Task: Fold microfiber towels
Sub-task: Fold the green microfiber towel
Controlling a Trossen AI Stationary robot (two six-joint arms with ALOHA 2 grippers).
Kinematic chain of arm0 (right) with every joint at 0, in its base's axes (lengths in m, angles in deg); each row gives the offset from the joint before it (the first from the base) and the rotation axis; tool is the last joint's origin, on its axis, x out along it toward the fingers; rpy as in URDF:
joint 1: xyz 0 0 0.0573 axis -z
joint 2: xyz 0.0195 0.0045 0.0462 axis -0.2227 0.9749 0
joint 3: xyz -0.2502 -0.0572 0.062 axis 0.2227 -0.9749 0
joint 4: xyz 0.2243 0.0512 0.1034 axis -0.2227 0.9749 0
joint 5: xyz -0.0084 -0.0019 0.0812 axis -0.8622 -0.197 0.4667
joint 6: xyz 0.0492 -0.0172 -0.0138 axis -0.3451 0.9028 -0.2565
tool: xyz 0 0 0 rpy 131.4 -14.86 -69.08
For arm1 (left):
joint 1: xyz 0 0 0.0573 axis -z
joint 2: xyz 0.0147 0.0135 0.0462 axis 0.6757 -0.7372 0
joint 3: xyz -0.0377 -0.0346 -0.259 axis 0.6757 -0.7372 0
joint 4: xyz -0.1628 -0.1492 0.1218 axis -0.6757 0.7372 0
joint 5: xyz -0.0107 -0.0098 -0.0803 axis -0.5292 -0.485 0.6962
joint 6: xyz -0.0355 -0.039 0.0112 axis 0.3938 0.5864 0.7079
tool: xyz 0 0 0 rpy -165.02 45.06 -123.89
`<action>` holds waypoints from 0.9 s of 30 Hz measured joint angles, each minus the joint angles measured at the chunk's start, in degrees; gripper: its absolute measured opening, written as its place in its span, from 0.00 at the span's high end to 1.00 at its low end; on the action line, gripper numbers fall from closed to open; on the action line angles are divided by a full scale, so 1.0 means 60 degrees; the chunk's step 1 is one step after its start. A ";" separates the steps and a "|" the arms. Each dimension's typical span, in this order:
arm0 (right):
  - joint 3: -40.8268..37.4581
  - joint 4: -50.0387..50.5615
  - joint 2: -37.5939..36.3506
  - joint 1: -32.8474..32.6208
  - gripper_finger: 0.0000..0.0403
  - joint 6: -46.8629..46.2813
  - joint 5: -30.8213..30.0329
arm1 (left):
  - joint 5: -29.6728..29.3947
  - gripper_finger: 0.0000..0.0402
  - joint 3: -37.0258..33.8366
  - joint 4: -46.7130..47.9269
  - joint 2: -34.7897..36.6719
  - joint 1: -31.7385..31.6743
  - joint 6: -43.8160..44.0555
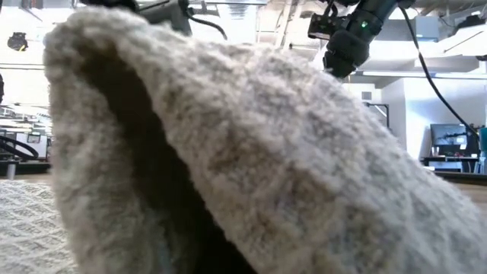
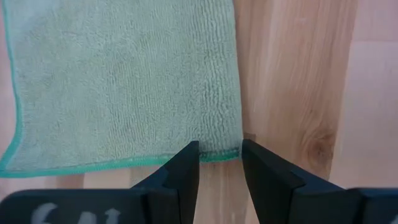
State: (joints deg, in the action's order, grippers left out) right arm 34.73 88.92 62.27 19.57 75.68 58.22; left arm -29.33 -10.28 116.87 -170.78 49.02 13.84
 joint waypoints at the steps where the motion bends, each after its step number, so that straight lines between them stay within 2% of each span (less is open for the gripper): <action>1: 0.0000 0.0002 0.0000 0.0000 0.45 0.0003 0.0002 | -0.0055 0.72 -0.0073 -0.0105 -0.0005 0.0002 -0.0017; 11: 0.0000 0.0011 0.0000 0.0022 0.45 0.0000 -0.0019 | 0.0039 0.72 -0.0113 -0.0418 -0.0007 -0.0009 -0.0095; 24: 0.0000 0.0052 0.0003 0.0022 0.45 0.0018 -0.0025 | -0.0098 0.72 -0.0064 -0.0543 -0.1083 -0.0005 -0.0284; 27: 0.0000 0.0113 0.0002 0.0018 0.45 0.0035 -0.0024 | -0.0154 0.76 -0.0026 -0.0472 -0.1122 -0.0004 -0.0204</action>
State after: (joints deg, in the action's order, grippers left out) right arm 34.73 89.60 62.28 19.68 75.89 58.08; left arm -30.25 -10.43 114.04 -177.51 48.99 12.61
